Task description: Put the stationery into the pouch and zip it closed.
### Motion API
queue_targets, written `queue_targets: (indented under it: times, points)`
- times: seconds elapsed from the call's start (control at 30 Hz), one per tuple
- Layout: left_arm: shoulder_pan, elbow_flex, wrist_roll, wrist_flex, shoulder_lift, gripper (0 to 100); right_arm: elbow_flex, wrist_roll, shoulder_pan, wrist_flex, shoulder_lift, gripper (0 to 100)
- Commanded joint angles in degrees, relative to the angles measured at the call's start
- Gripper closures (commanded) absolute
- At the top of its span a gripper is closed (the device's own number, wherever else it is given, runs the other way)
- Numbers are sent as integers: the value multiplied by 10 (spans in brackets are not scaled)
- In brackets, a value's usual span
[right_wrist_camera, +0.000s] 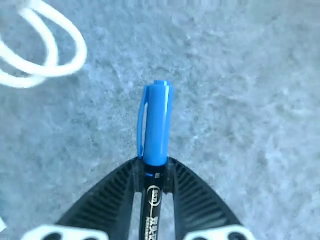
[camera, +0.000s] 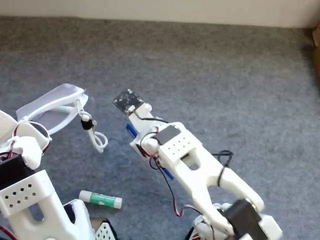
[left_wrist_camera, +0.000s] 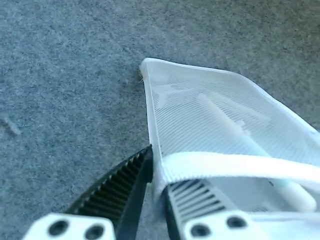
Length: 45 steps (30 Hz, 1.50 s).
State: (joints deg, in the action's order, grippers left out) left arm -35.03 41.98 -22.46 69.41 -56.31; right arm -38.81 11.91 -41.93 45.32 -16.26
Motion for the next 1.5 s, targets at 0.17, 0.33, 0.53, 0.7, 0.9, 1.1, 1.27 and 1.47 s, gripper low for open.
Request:
queue_targets:
  times: [0.17, 0.33, 0.53, 0.7, 0.9, 1.1, 1.27, 1.47]
  points:
    - [65, -3, 24, -11, -5, 993, -9, -92, -7, 3, -132, 993]
    - [106, -4, 44, -11, -5, 993, -9, -96, -7, 2, -140, 993]
    - [167, -7, 75, 5, -5, 994, -7, -124, -7, 2, -142, 993]
    - [173, -4, 80, 2, -5, 993, -5, -206, -7, 2, -142, 993]
    - [173, -2, 85, 4, -5, 993, -4, -219, -8, 2, -143, 993]
    - [173, -2, 85, 2, -5, 993, -7, -216, -10, 2, -211, 993]
    - [173, -2, 85, 2, -5, 993, -49, -216, -20, -21, -330, 993]
    - [173, -2, 86, 4, -4, 993, -185, -217, -22, -185, -440, 993]
